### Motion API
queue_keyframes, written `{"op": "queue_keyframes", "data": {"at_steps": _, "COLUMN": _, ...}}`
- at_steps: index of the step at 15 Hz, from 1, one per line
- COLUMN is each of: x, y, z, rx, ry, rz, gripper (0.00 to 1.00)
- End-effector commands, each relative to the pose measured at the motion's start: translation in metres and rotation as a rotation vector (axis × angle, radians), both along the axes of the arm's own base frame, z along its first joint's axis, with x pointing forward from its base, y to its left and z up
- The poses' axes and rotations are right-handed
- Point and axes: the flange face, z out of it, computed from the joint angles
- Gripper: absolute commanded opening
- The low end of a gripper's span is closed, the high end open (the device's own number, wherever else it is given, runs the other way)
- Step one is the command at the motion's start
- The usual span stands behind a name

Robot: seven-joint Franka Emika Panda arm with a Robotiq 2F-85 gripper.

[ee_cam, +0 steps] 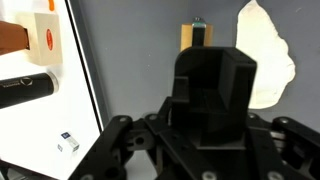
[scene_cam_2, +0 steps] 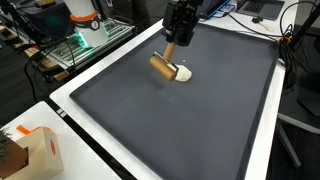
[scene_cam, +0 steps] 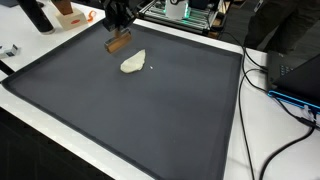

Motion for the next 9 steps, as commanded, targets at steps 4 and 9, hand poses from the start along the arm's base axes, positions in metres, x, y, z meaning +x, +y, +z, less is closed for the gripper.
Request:
{"op": "queue_keyframes", "data": {"at_steps": 4, "x": -0.002, "y": -0.015, "z": 0.035, "rx": 0.118, "ry": -0.018, "rz": 0.072, "gripper": 0.24}}
{"op": "queue_keyframes", "data": {"at_steps": 9, "x": -0.004, "y": -0.032, "z": 0.063, "rx": 0.248, "ry": -0.045, "rz": 0.115, "gripper": 0.24}}
